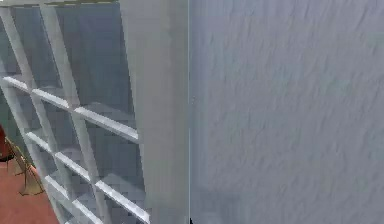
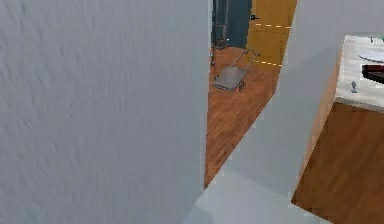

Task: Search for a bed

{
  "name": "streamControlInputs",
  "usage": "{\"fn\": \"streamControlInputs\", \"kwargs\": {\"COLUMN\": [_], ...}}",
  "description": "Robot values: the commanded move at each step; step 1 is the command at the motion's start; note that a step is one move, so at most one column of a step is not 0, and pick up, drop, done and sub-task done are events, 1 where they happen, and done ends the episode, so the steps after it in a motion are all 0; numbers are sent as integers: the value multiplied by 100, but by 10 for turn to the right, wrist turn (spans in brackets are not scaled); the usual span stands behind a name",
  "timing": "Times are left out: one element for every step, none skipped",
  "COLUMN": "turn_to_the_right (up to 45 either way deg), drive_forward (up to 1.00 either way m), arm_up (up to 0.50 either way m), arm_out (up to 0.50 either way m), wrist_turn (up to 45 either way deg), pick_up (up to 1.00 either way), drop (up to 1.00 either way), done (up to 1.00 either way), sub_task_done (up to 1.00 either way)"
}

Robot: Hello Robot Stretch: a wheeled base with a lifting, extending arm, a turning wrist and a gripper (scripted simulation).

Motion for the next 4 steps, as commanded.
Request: {"fn": "streamControlInputs", "kwargs": {"turn_to_the_right": [450,450,150,30], "drive_forward": [0,0,0,0], "arm_up": [0,0,0,0], "arm_out": [0,0,0,0], "wrist_turn": [0,0,0,0], "pick_up": [0,0,0,0], "drop": [0,0,0,0], "done": [0,0,0,0], "sub_task_done": [0,0,0,0]}}
